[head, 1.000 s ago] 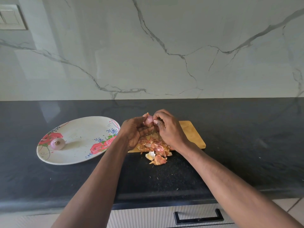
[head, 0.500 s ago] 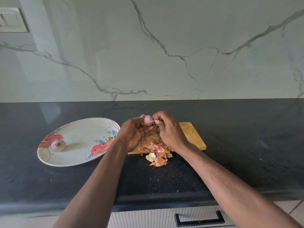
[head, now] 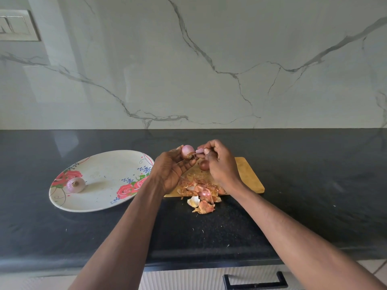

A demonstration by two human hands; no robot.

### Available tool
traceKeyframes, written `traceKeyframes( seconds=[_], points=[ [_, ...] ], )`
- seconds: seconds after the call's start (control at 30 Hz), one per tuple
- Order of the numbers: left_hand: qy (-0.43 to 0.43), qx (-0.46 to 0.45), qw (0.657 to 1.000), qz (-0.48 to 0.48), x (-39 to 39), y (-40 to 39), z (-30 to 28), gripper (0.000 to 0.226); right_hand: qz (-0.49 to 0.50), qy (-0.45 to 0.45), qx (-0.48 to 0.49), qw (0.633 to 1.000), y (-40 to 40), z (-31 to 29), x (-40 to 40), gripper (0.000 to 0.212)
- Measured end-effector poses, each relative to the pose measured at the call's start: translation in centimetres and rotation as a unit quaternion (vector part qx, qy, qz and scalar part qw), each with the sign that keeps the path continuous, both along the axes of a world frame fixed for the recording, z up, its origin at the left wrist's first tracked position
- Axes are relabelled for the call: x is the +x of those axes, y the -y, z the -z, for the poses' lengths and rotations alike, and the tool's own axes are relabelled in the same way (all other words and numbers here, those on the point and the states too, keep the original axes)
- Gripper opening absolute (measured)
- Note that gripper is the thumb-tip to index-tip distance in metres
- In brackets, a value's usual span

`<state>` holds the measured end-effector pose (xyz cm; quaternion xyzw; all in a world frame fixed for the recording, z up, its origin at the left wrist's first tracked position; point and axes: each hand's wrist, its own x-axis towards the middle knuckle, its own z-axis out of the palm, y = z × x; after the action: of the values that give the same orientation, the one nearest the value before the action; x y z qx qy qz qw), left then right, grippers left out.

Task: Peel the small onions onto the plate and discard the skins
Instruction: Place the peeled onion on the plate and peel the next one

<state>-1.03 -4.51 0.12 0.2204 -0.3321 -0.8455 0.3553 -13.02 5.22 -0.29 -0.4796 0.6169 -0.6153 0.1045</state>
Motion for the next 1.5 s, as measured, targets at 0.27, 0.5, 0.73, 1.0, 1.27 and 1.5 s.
traceKeyframes(
  seconds=[0.27,0.5,0.73,1.0,1.27,1.5],
  points=[
    [0.006,-0.029,1.000,0.002,0.0,-0.3,-0.2,0.022,0.009,0.043,-0.018,0.999,0.0,-0.4,0.0,0.015],
    [0.033,-0.069,0.997,-0.012,0.1,0.3,0.2,0.018,0.021,0.021,-0.011,1.000,0.0,-0.2,0.0,0.011],
    [0.011,-0.059,0.998,0.006,0.1,0.0,-0.1,0.015,0.018,-0.010,0.017,1.000,0.1,-0.2,-0.1,0.010],
    [0.026,-0.078,0.996,-0.023,-0.1,0.3,0.3,0.019,0.043,-0.008,0.025,0.999,-0.1,-0.3,0.0,0.021],
    [0.015,-0.098,0.995,0.007,-0.3,0.0,0.0,0.020,0.054,0.001,0.060,0.997,0.4,-0.1,-0.2,0.010],
    [0.036,-0.111,0.993,-0.002,-0.6,-0.4,0.2,0.018,0.083,-0.118,0.047,0.988,0.7,0.8,0.0,0.016]
  ],
)
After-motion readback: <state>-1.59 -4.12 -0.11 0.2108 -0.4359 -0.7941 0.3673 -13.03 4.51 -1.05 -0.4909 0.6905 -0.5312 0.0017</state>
